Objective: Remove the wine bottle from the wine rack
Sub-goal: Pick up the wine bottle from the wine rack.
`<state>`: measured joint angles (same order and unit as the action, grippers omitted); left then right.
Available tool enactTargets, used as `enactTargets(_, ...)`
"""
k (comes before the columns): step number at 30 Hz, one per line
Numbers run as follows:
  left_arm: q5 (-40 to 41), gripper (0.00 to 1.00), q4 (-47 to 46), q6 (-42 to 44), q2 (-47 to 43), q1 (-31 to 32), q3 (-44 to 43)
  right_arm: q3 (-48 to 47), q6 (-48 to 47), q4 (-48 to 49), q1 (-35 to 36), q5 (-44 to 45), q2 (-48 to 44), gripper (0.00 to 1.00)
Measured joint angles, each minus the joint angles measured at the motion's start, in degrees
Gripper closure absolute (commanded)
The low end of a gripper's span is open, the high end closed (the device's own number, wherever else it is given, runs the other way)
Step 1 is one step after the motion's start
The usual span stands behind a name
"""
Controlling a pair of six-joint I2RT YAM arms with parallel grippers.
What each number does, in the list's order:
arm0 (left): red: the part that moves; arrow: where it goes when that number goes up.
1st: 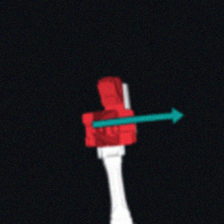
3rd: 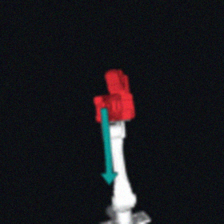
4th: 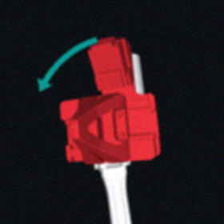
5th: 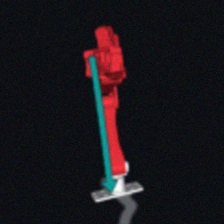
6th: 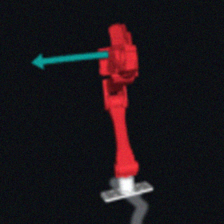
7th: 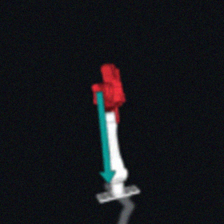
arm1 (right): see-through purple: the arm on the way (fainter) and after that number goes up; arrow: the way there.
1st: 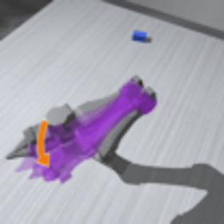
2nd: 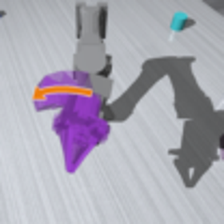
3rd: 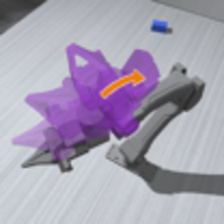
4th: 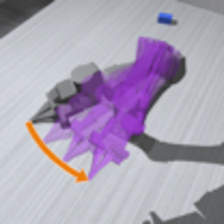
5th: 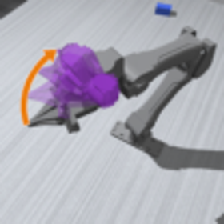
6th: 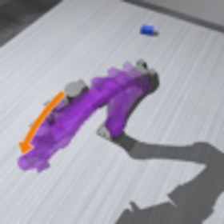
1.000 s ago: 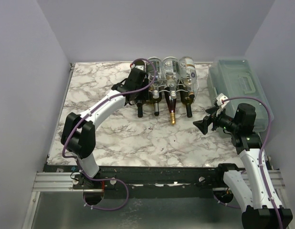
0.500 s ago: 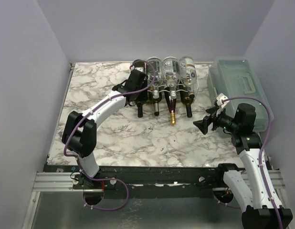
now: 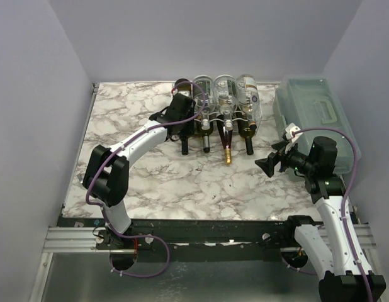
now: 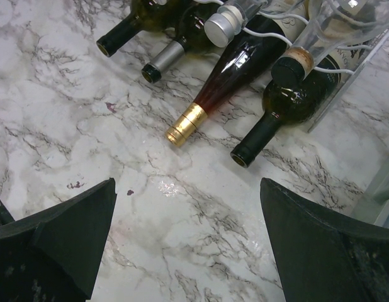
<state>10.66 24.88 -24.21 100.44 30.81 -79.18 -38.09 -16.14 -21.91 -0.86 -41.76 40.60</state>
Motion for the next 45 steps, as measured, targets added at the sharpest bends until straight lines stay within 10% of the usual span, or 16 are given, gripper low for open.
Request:
enactTargets(7,-0.22,0.58,-0.24,-0.24,0.00,0.00,0.24,0.04,-0.02,0.00,0.00,0.13,-0.02,0.00)
enactTargets(18,0.24,1.00,-0.37,-1.81,-0.04,-0.48,0.55,0.04,-0.02,-0.02,0.00,0.15,-0.02,0.00)
enactTargets(45,2.84,1.00,2.78,-0.46,-14.01,-0.31,4.55,0.04,-0.07,-0.02,0.00,0.20,0.00,0.00)
